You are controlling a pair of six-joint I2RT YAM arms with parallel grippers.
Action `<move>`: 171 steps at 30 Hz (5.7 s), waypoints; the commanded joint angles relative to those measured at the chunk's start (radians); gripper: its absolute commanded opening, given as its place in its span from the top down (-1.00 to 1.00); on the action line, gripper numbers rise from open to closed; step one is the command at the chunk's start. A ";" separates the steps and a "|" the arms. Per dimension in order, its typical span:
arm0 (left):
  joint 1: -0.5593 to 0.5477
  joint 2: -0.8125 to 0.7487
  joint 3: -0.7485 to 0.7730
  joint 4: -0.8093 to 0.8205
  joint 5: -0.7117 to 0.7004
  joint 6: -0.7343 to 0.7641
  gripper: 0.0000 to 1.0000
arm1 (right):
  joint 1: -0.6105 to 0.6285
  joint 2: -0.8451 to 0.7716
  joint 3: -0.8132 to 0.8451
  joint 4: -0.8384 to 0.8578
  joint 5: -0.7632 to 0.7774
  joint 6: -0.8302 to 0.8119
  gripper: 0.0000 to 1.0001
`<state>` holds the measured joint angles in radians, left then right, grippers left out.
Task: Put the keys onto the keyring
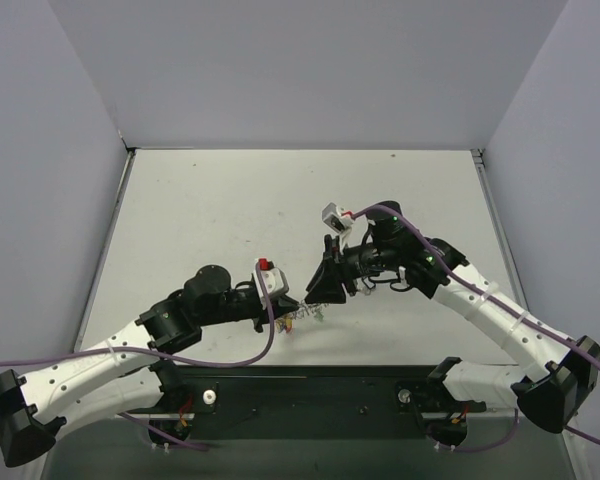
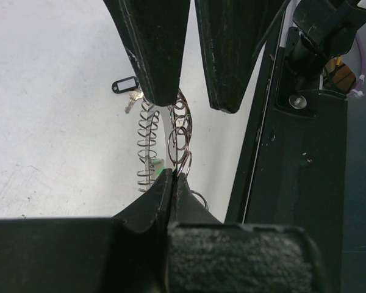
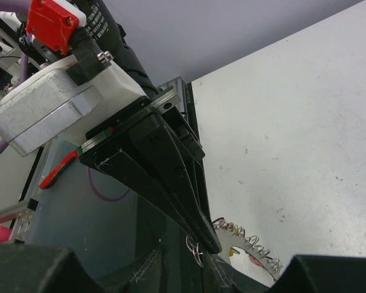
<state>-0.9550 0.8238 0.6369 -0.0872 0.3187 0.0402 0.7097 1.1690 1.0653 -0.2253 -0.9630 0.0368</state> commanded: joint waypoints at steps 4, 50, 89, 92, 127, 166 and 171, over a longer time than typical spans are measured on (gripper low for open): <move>-0.005 -0.037 0.033 0.107 0.008 0.026 1.00 | 0.020 -0.005 0.055 -0.022 -0.043 -0.057 0.38; -0.004 0.106 0.210 -0.103 0.056 -0.034 1.00 | 0.229 0.046 0.087 -0.172 0.334 -0.155 0.69; 0.001 0.046 0.196 -0.111 0.003 -0.080 0.33 | 0.200 0.054 0.053 -0.161 0.333 -0.149 1.00; 0.001 0.014 0.190 -0.118 -0.032 -0.079 -0.46 | 0.171 0.038 0.056 -0.137 0.285 -0.141 1.00; 0.208 0.015 0.162 0.127 0.473 -0.132 -0.17 | 0.017 0.021 0.156 -0.101 -0.146 -0.120 1.00; 0.208 0.175 0.207 0.176 0.599 -0.172 0.45 | 0.000 0.003 0.136 -0.071 -0.089 -0.104 1.00; 0.208 0.182 0.205 0.205 0.602 -0.195 0.85 | 0.000 0.009 0.131 -0.066 -0.086 -0.103 1.00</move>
<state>-0.7490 1.0031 0.8066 0.0246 0.8879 -0.1303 0.7139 1.2007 1.1797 -0.3622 -1.0195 -0.0666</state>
